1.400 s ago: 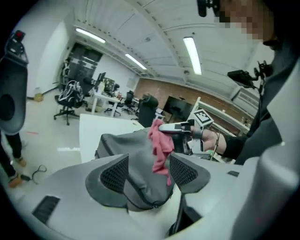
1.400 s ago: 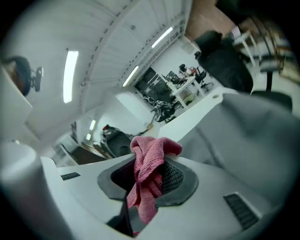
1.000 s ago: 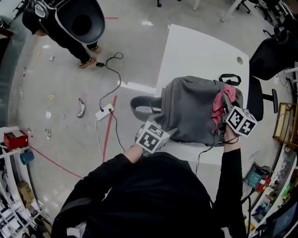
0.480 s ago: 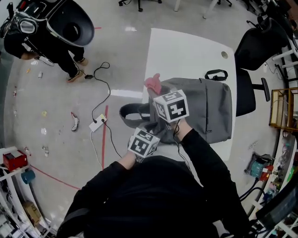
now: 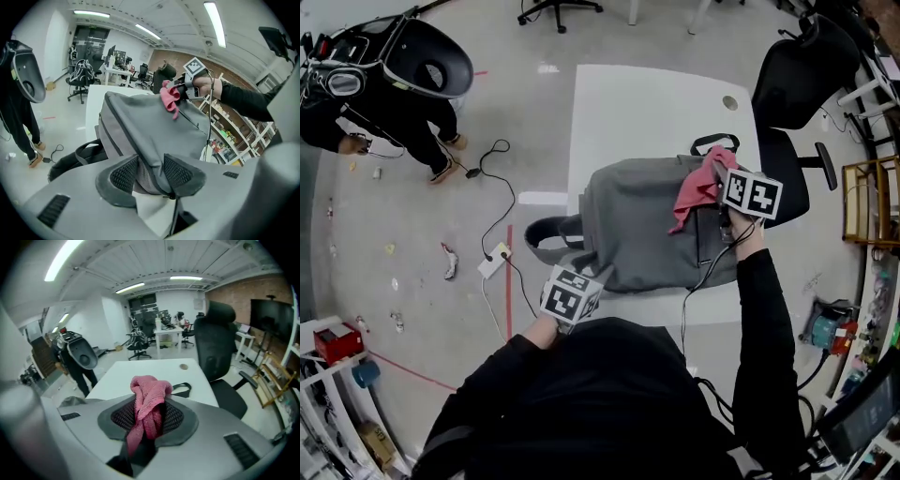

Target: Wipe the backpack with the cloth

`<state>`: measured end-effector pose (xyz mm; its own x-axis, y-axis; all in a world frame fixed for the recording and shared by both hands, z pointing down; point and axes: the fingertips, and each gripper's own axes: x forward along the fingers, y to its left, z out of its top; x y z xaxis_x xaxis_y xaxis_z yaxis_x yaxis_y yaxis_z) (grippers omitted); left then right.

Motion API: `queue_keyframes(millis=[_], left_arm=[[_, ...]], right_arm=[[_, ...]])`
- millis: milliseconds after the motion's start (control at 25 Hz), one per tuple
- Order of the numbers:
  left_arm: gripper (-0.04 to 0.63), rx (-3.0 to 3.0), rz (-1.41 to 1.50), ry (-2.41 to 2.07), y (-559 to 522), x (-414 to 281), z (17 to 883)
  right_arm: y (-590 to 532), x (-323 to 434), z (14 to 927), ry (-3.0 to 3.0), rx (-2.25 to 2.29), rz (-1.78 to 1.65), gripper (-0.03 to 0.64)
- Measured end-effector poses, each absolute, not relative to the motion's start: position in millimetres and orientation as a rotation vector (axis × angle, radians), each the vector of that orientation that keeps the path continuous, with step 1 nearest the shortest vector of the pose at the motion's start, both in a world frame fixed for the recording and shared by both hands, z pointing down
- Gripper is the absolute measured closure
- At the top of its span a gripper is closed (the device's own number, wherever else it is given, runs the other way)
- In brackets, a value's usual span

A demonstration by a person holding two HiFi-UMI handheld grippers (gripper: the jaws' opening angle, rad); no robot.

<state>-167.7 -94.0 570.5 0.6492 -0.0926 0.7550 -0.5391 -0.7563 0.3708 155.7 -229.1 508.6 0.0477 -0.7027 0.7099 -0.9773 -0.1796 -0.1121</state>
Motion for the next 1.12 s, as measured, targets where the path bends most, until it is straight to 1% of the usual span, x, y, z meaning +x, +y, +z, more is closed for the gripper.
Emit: queue_keyframes(millis=[120,200,280,360,480,600,720,800,920,1040,1120], left_arm=[[0.408,2.276,1.002,-0.493,-94,-168,570],[0.414,2.280,1.007,-0.497,-91,-168,569],[0.432,2.287,1.009,-0.498,-88,-168,567],[0.439,2.292,1.003,-0.496,-85,-168,566],[0.439,2.294,0.968,-0.498,-85,-173,563],[0.439,2.297,0.920,-0.518,-86,-181,558],[0.439,2.293,0.863,-0.536,-84,-192,554],[0.439,2.292,0.839,-0.551,-84,-201,551],[0.439,2.317,0.809,-0.616,-93,-221,541],[0.439,2.312,0.754,-0.657,-100,-236,533],[0.439,2.292,0.738,-0.654,-99,-240,532]], right_arm=[[-203,250,475,-1.500,2.159,0.848,0.502],[-189,288,449,-1.441,2.308,0.792,0.502],[-184,299,432,-1.458,2.412,0.750,0.503],[-190,285,430,-1.523,2.420,0.736,0.503],[-213,217,459,-1.641,2.211,0.750,0.503],[-231,115,503,-1.749,1.906,0.734,0.502],[-235,7,538,-1.878,1.680,0.817,0.502],[-234,-59,543,-1.967,1.585,0.877,0.502],[-231,-143,520,-2.171,1.467,1.009,0.502],[-222,-195,497,-2.323,1.346,1.064,0.502],[-218,-195,497,-2.331,1.327,1.037,0.503]])
